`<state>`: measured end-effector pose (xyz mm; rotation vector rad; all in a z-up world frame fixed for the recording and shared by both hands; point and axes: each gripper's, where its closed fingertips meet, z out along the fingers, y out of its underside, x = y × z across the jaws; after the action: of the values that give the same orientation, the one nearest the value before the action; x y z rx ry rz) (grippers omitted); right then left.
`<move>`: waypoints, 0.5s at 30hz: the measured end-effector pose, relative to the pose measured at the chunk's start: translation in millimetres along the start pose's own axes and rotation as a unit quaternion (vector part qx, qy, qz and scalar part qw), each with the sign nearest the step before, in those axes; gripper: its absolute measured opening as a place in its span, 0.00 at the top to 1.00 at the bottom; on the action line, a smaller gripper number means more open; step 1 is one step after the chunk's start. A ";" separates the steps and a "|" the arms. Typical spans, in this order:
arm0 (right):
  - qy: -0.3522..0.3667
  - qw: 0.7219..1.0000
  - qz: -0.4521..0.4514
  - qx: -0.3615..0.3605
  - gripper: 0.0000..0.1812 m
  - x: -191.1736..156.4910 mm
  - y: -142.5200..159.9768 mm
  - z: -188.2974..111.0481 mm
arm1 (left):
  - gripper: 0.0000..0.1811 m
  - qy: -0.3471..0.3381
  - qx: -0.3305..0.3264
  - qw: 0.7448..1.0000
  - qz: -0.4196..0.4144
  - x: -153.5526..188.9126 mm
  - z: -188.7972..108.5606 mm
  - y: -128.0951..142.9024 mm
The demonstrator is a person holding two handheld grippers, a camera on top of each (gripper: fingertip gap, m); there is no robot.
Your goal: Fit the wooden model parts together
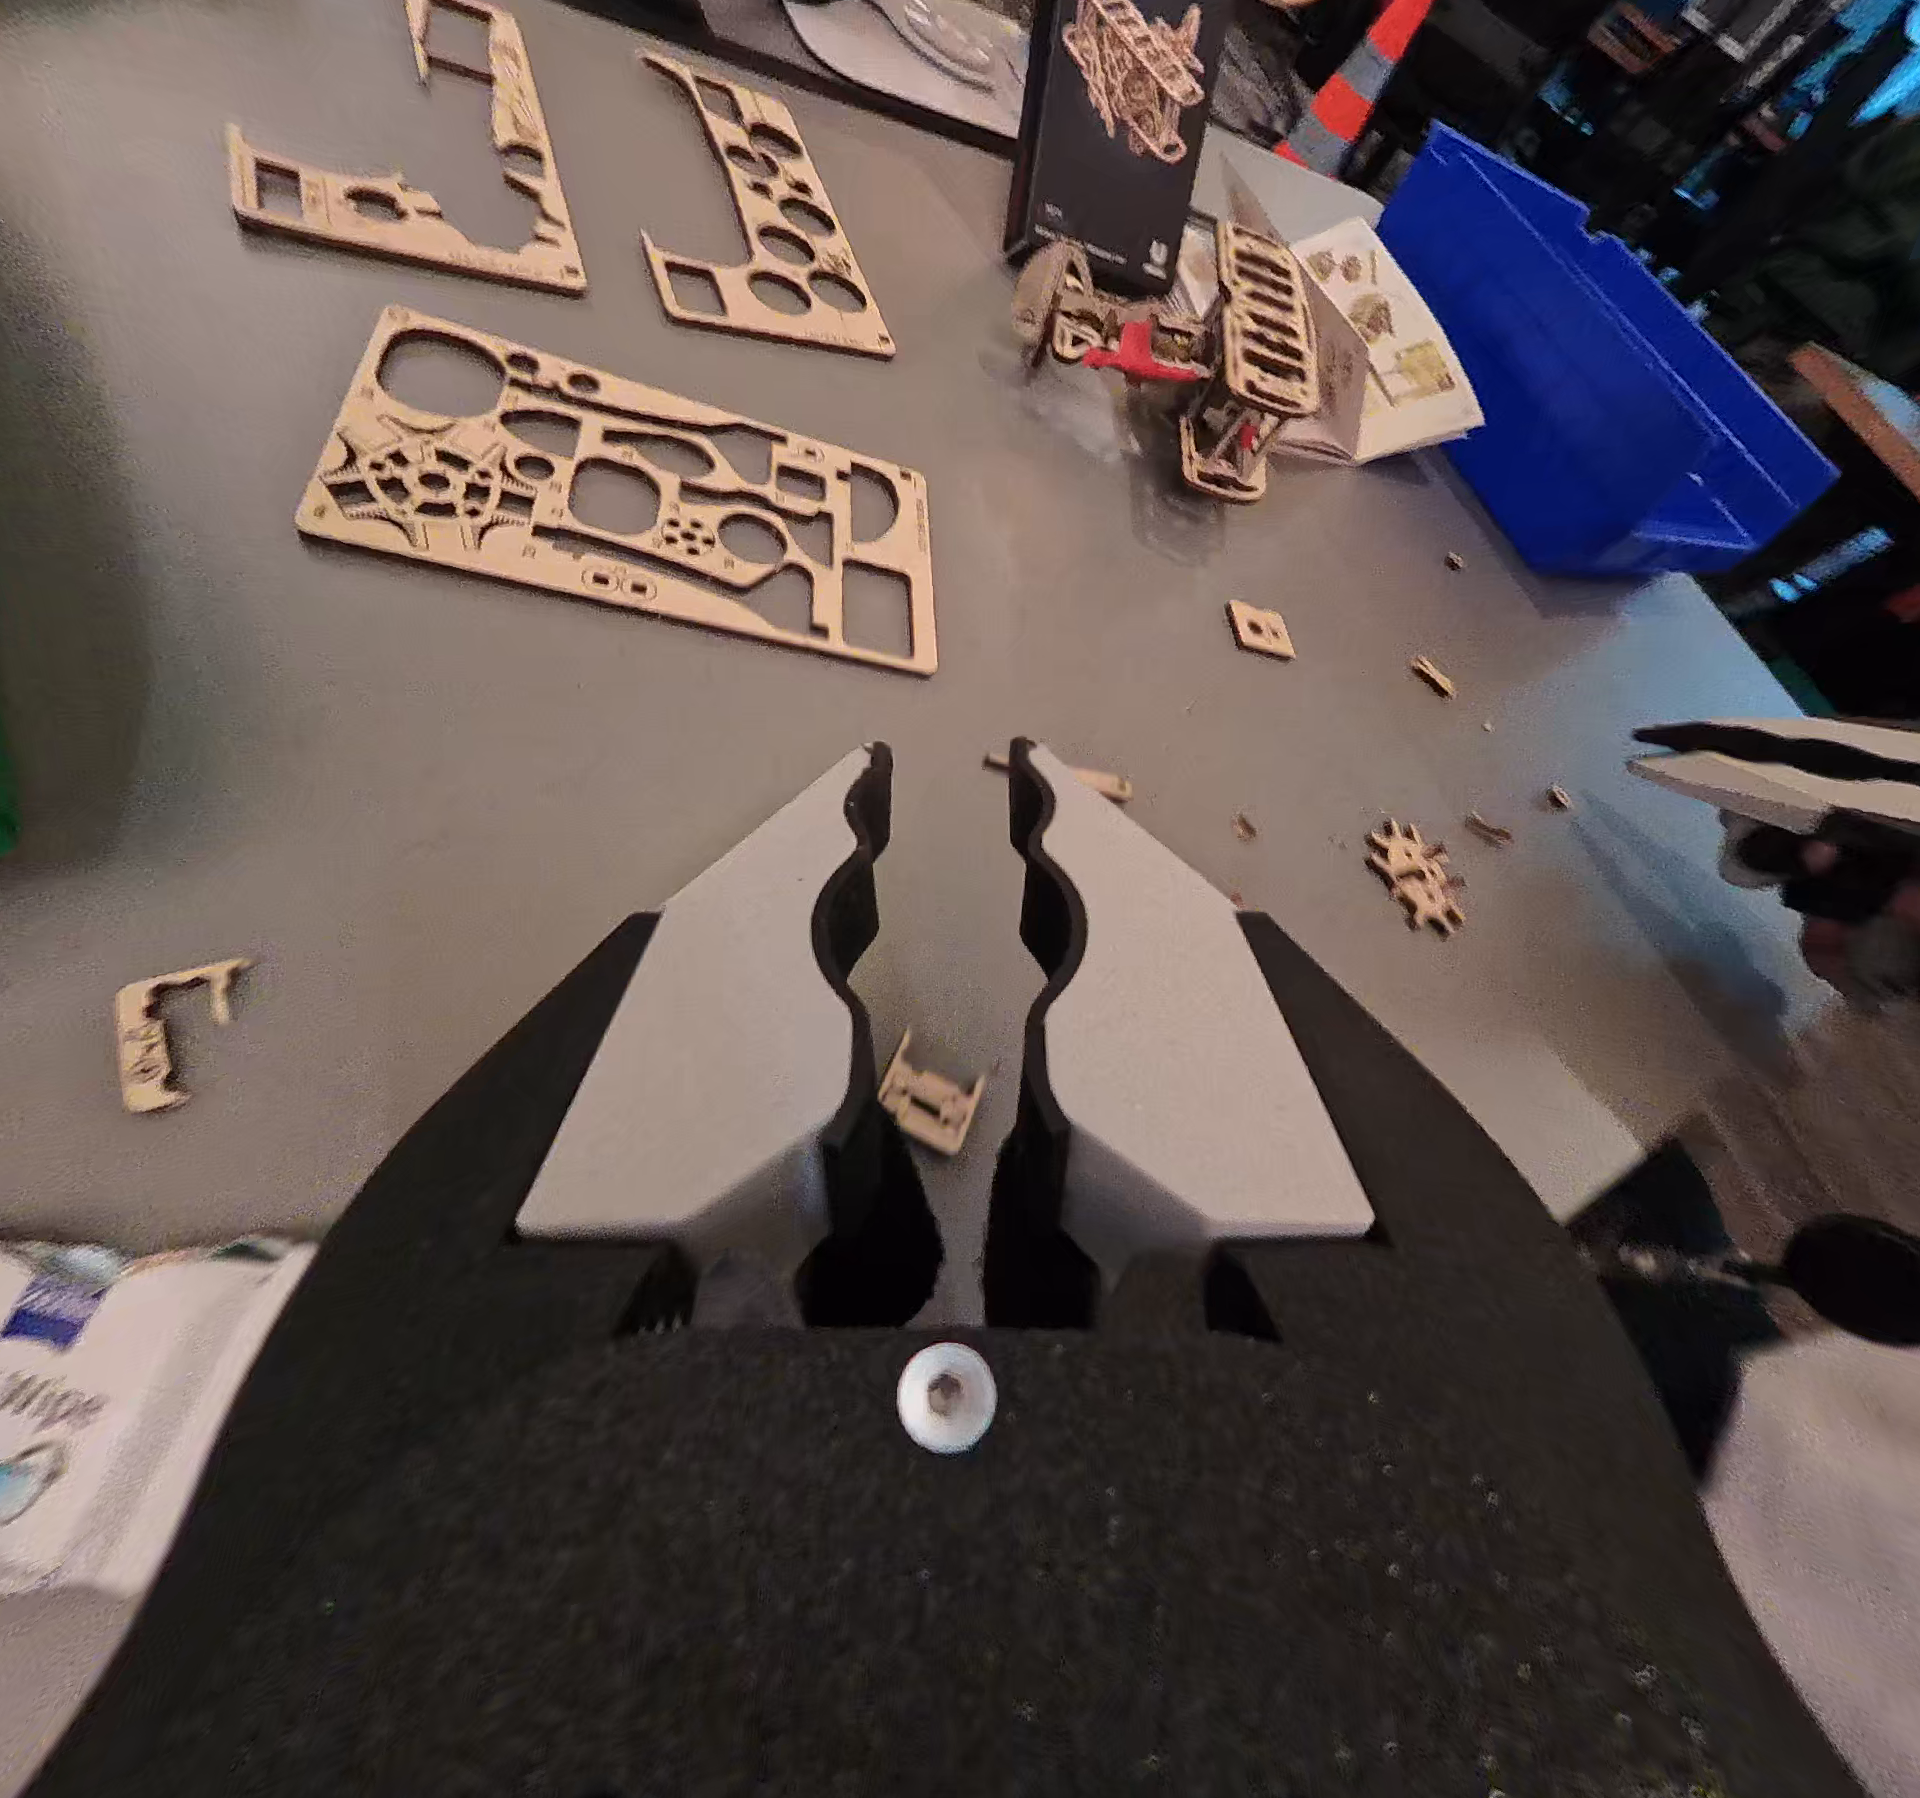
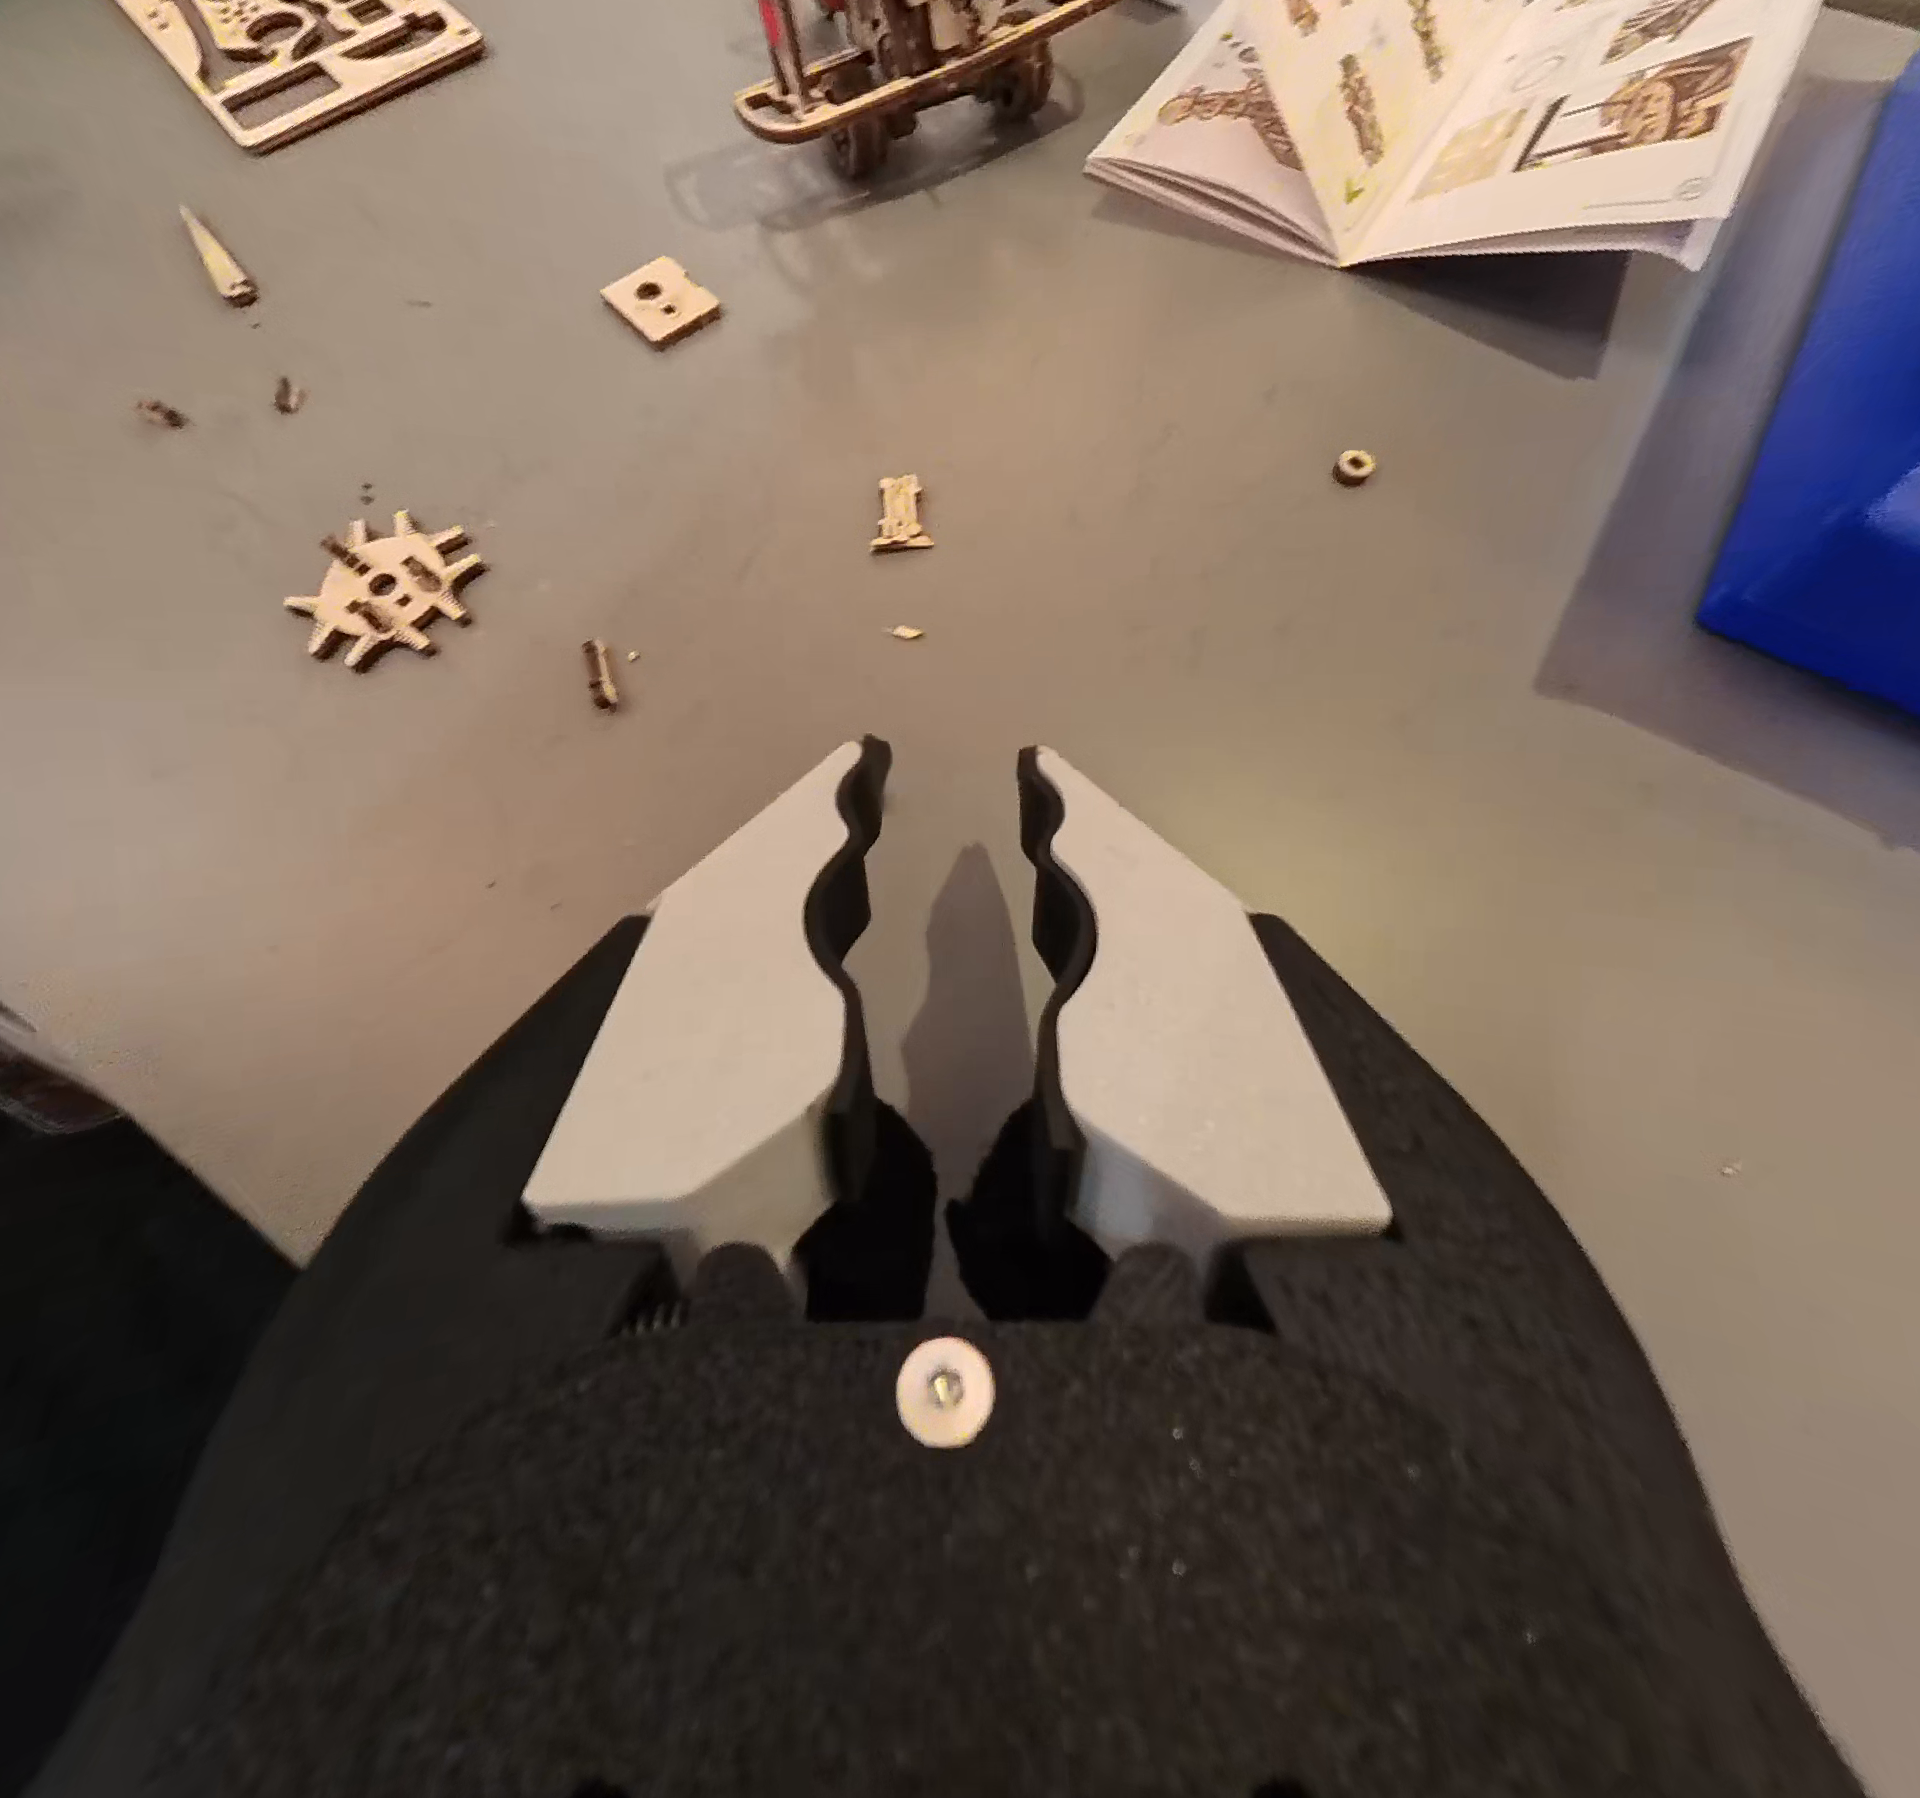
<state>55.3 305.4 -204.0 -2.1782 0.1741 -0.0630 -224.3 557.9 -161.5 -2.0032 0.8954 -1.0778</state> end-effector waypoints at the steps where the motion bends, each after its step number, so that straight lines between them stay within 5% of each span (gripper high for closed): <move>1: 0.003 1.000 0.005 0.004 0.86 4.0 -1.7 1.0 | 0.88 -0.011 0.009 1.000 0.004 4.5 6.6 -1.0; 7: 0.015 0.995 0.095 0.028 0.87 34.4 -10.3 9.8 | 0.89 -0.032 0.025 0.999 0.025 44.2 53.3 20.6; 10: 0.030 0.994 0.099 0.042 0.84 58.1 -20.2 19.7 | 0.89 -0.047 0.054 0.997 0.029 43.9 61.7 8.7; 15: 0.020 0.996 0.052 0.065 0.75 87.4 -77.0 55.8 | 0.87 -0.078 0.058 0.995 0.026 27.0 60.7 3.4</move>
<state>155.7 381.3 -174.9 -2.0358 0.2975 -0.0567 -160.8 548.8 -179.1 -1.9280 0.7804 -0.9089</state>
